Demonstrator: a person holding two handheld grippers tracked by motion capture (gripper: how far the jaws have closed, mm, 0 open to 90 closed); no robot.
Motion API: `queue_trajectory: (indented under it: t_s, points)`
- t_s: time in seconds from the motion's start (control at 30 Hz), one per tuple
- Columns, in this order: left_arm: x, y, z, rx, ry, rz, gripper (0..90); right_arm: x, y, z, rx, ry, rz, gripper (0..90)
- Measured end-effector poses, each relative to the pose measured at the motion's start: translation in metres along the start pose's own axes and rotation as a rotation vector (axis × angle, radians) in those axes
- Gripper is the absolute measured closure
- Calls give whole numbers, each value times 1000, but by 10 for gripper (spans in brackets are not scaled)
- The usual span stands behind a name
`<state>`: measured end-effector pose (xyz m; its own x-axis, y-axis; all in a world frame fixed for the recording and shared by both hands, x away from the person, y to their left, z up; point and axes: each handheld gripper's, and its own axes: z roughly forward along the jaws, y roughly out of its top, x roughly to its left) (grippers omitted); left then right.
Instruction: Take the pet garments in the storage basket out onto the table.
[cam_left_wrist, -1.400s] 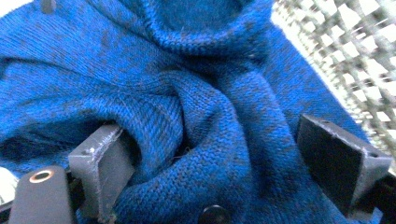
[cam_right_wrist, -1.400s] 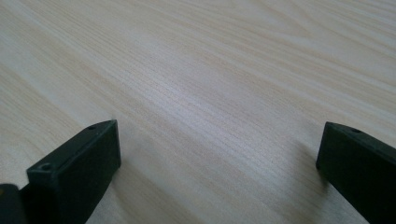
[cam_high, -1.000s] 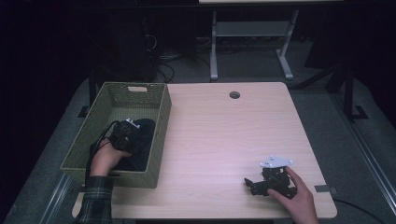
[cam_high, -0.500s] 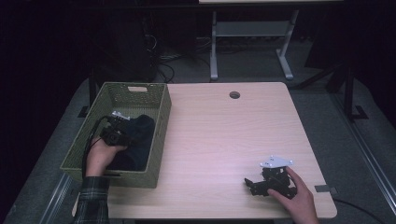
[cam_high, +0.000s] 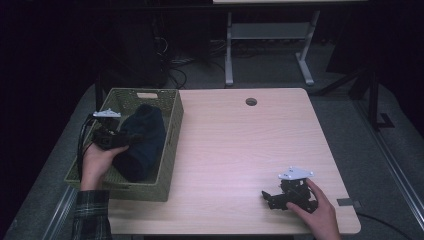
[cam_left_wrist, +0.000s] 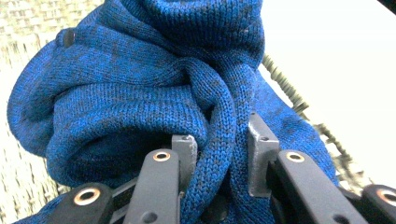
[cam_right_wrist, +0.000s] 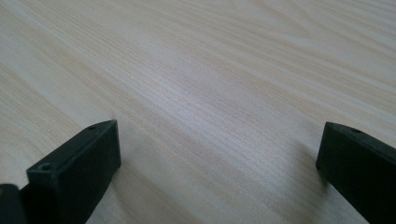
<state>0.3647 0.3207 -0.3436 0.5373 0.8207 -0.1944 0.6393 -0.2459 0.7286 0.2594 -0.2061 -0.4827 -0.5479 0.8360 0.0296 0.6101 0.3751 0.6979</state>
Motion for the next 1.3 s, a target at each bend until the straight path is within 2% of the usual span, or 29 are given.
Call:
queue_trajectory:
  t_s: [0.13,0.27,0.4,0.67,0.8,1.1,1.3]
  points:
    - [-2,5,-11,-51,-6,8,700,0,0,1,-1,-1,3,0]
    - [-3,10,-23,-122,-51,7,701,0,0,1,-1,-1,3,0]
    - [-6,15,-31,-160,-68,23,700,0,0,1,-1,0,3,0]
    - [-17,27,-39,-213,-102,57,700,0,0,1,-1,-1,3,0]
    - [-25,34,-37,-219,-109,81,700,0,0,0,-1,-2,4,0]
    - [-52,51,-34,-248,-150,148,700,0,0,0,1,0,8,0]
    - [-68,62,-30,-270,-184,175,700,0,0,0,1,0,8,0]
